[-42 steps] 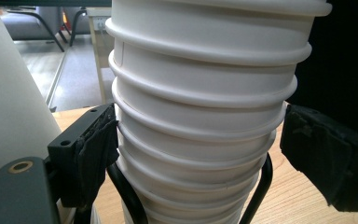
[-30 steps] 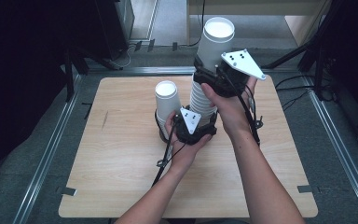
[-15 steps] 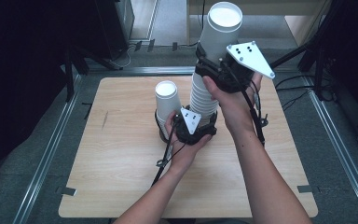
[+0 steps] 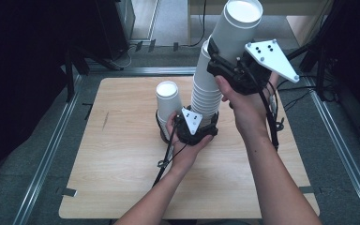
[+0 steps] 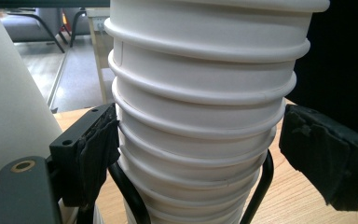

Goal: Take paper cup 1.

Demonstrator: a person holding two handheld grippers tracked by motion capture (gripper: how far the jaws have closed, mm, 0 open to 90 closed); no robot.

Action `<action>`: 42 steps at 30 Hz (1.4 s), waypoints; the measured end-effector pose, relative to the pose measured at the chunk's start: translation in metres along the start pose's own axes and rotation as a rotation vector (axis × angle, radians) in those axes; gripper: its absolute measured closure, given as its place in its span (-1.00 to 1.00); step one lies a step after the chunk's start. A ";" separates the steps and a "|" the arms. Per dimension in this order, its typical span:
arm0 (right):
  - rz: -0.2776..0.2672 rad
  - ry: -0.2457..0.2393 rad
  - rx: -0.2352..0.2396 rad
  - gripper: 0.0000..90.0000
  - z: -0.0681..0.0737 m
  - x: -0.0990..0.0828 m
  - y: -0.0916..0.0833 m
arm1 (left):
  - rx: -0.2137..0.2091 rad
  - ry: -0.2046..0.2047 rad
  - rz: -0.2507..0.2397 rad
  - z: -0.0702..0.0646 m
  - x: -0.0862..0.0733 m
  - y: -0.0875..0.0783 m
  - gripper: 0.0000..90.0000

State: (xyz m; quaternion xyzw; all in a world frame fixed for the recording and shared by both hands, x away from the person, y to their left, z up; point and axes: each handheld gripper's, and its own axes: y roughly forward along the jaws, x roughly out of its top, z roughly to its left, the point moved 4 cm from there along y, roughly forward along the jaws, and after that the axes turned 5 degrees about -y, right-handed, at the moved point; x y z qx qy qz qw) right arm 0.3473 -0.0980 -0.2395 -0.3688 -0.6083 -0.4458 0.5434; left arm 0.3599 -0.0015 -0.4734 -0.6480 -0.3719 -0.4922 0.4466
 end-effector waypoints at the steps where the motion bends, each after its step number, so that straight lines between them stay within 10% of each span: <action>1: -0.004 -0.015 -0.007 -0.63 -0.002 0.001 -0.004 | 0.001 -0.001 0.002 0.000 0.000 0.000 -0.72; 18: 0.008 -0.028 -0.048 -0.63 -0.033 -0.012 -0.039 | -0.001 0.012 0.008 0.000 0.000 -0.001 -0.71; 42: 0.105 -0.072 -0.096 -0.64 -0.063 -0.095 -0.073 | -0.130 -0.007 0.030 -0.001 -0.010 -0.042 -1.00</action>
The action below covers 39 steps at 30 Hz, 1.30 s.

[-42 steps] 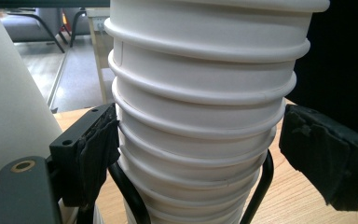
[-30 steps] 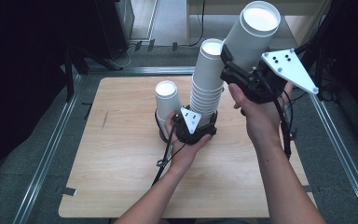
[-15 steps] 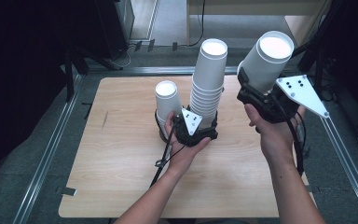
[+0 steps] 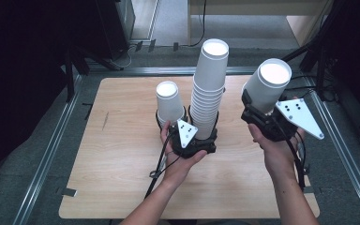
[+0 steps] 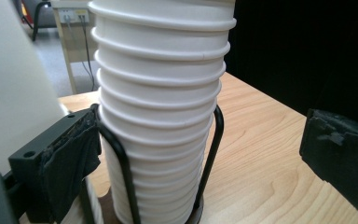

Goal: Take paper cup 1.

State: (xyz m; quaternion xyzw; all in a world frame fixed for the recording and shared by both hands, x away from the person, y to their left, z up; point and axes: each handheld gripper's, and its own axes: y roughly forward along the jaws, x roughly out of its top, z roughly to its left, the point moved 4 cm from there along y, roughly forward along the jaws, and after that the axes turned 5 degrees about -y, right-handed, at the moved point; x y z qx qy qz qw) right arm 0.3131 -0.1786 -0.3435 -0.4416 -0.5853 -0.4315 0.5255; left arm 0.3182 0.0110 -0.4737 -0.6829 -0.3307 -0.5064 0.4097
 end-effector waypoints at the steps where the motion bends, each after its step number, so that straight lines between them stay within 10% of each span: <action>1: 0.005 -0.005 -0.002 -0.64 0.001 -0.003 -0.001 | -0.007 0.004 0.000 0.002 -0.001 -0.005 -1.00; 39: 0.092 -0.079 0.018 -0.65 0.029 -0.099 -0.024 | -0.002 0.014 0.040 0.042 -0.031 -0.079 -1.00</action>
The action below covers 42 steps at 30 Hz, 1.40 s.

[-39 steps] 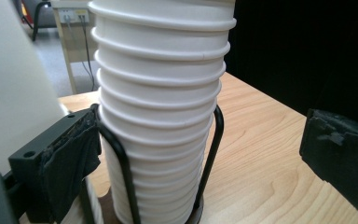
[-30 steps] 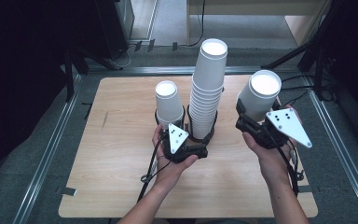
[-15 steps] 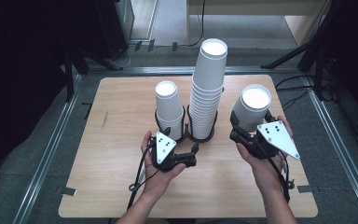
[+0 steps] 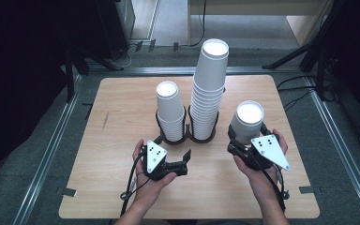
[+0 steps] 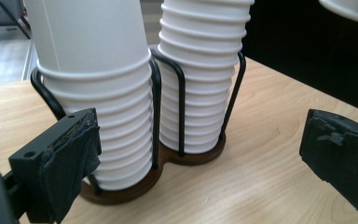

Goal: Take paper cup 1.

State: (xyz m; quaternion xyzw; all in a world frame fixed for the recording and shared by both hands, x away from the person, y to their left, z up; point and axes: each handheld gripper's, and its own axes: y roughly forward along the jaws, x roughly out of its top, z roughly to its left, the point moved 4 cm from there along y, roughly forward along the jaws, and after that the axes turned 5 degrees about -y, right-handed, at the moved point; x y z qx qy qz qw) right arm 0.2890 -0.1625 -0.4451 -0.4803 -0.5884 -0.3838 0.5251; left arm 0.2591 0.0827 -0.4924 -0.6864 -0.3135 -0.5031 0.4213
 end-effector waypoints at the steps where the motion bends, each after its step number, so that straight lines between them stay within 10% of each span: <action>1: 0.004 0.002 0.000 -0.65 0.001 -0.004 -0.001 | 0.000 -0.003 0.000 0.001 -0.001 -0.001 -1.00; 14: 0.041 -0.019 0.022 -0.65 0.016 -0.037 -0.008 | 0.014 -0.032 0.028 0.012 -0.021 -0.018 -1.00; 42: 0.064 -0.462 0.020 -0.66 0.062 -0.072 -0.010 | -0.062 -0.043 0.073 0.027 -0.026 -0.034 -1.00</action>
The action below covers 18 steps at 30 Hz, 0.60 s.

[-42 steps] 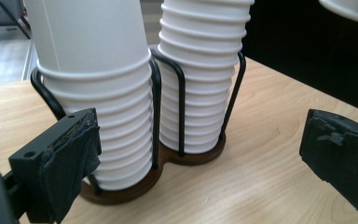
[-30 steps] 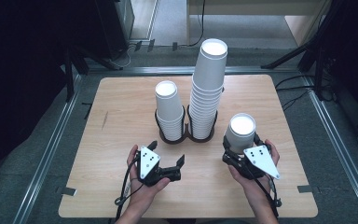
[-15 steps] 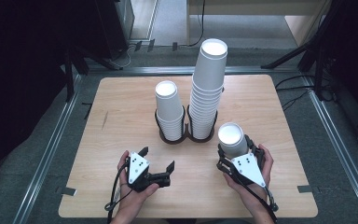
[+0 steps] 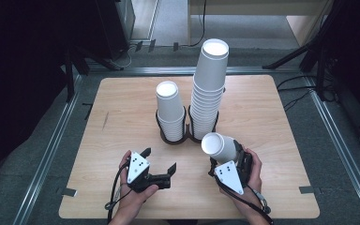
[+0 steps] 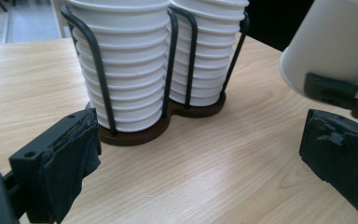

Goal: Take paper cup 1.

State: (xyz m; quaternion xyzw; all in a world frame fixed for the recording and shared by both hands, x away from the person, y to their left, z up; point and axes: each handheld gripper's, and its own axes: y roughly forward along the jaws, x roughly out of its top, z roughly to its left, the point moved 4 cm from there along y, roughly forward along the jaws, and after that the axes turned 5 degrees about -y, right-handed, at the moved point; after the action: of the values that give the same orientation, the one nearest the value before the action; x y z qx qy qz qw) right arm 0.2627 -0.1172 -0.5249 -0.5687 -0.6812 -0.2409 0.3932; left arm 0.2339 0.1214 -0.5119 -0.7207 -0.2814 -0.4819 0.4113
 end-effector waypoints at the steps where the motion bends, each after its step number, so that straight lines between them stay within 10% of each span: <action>1: 0.000 0.000 0.000 -0.66 0.000 0.000 0.000 | 0.000 0.000 0.000 0.000 0.000 0.000 -1.00; 18: -0.049 -0.298 -0.008 -0.66 0.036 0.004 -0.004 | -0.141 0.008 0.032 -0.018 0.002 -0.001 -1.00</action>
State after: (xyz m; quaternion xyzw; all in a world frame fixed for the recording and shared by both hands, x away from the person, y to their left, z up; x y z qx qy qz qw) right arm 0.2495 -0.0877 -0.5419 -0.5831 -0.7446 -0.1661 0.2793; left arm 0.2250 0.1063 -0.5063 -0.7505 -0.2336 -0.4966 0.3682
